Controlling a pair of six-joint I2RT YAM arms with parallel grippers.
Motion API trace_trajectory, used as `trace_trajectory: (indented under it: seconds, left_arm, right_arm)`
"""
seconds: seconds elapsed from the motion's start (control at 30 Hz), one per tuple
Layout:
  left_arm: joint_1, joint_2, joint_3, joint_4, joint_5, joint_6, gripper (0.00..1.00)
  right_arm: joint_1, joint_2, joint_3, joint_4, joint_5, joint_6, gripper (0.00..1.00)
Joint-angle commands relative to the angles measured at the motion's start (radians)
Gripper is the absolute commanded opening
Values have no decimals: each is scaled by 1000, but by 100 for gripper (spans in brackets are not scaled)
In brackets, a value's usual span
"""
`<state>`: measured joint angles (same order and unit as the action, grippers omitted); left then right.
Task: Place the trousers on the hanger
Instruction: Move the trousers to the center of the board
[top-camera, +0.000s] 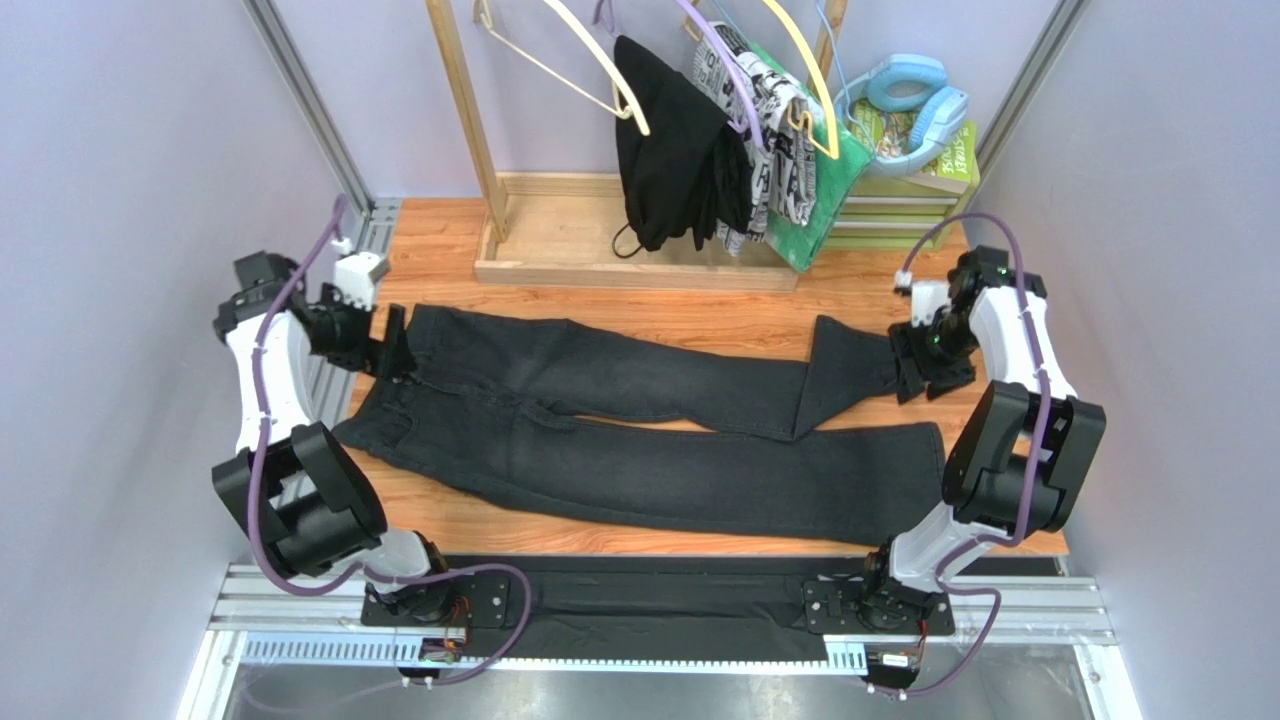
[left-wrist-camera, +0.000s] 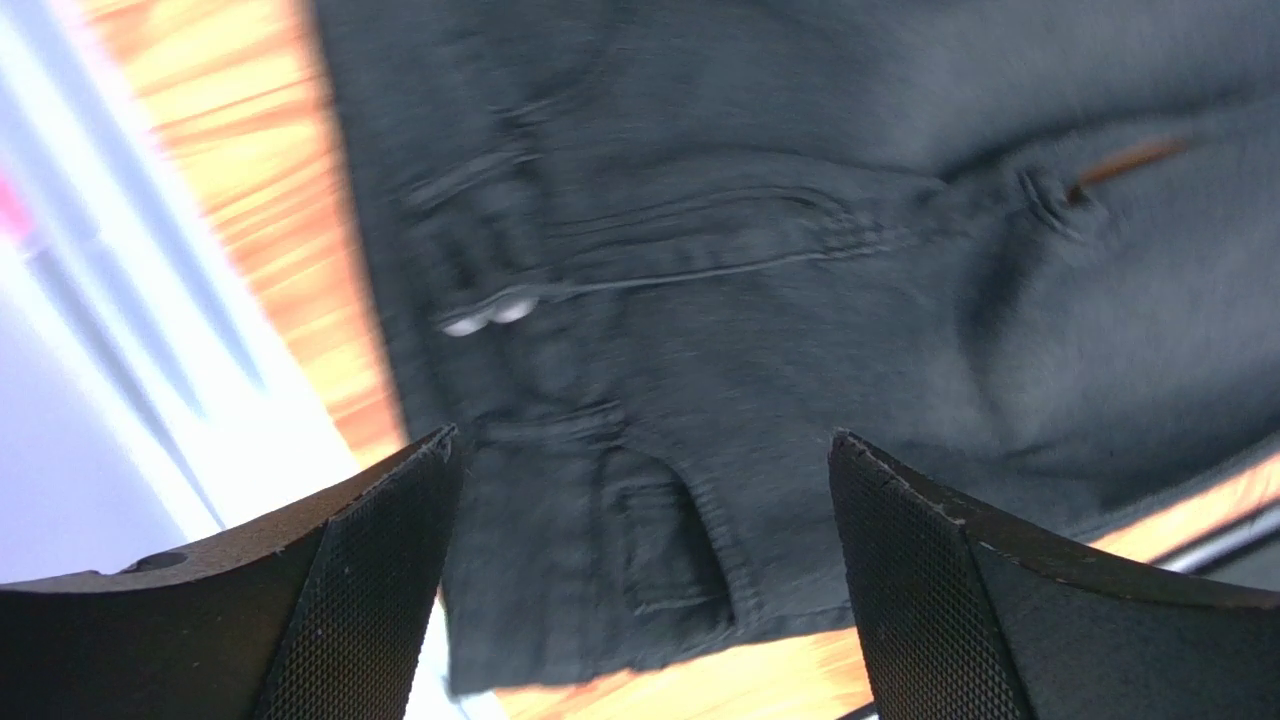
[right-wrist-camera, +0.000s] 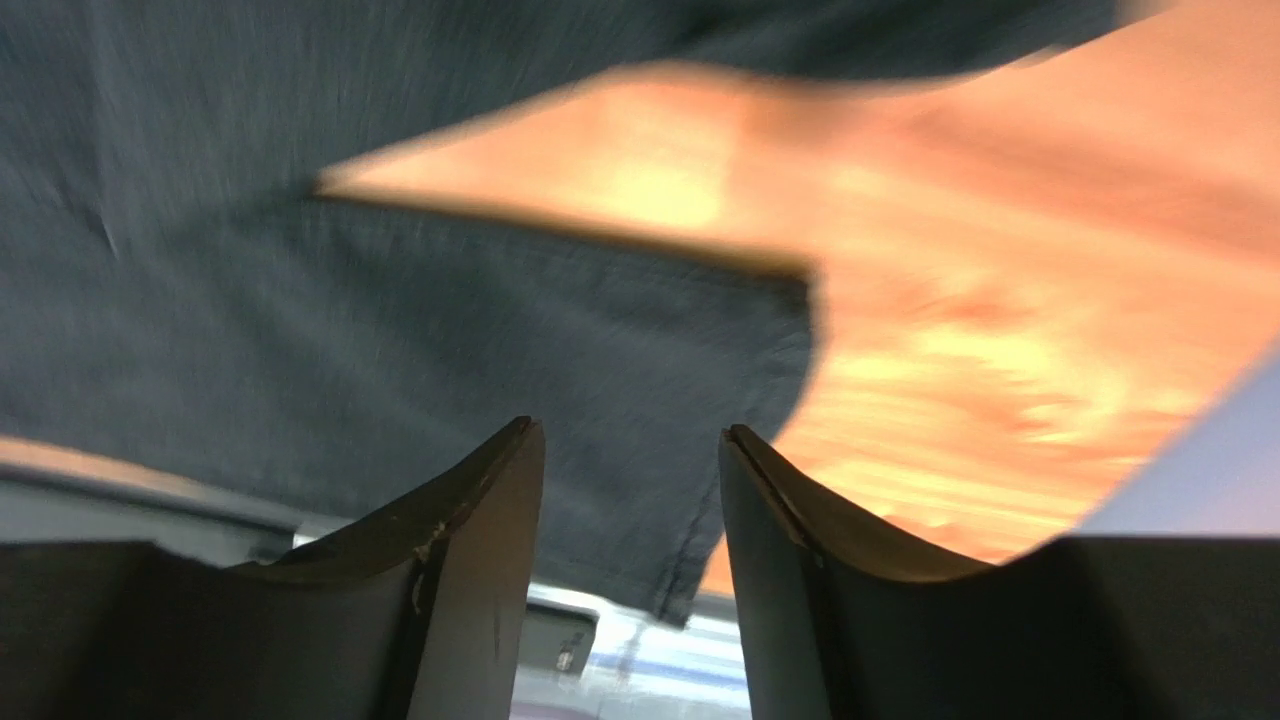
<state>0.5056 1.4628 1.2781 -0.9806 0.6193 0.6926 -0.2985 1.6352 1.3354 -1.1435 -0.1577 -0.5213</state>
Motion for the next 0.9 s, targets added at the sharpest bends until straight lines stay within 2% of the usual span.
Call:
trace_trajectory:
  seconds: [0.0, 0.13, 0.23, 0.37, 0.4, 0.5, 0.63, 0.7, 0.77, 0.83, 0.87]
  left_arm:
    - [-104, 51, -63, -70, -134, 87, 92]
    - [-110, 135, -163, -98, -271, 143, 88]
    - [-110, 140, -262, -32, -377, 160, 88]
    - [-110, 207, -287, 80, -452, 92, 87]
    - [-110, 231, -270, 101, -466, 70, 86]
    - [-108, 303, -148, 105, -413, -42, 86]
    - [-107, 256, -86, 57, -339, -74, 86]
    - [-108, 225, -94, -7, -275, -21, 86]
    - [-108, 157, -115, -32, -221, 19, 86]
    - [-110, 101, -121, -37, -138, 16, 89]
    - [-108, 94, -108, -30, -119, 1, 90]
  right_arm:
    - [24, 29, -109, -81, -11, -94, 49]
    - [32, 55, -240, -7, 64, -126, 47]
    - [32, 86, -277, 106, 153, -123, 47]
    - [33, 164, -225, 218, 236, -72, 47]
    - [35, 190, -161, 232, 242, -56, 47]
    - [38, 270, -11, 228, 233, -14, 46]
    - [36, 263, 103, 79, 172, -46, 45]
    - [35, 223, 105, 38, 66, -63, 47]
    - [33, 166, 120, -4, -35, -57, 53]
    - [35, 149, 174, -5, -101, -16, 58]
    - [33, 152, 200, 1, -168, 54, 59]
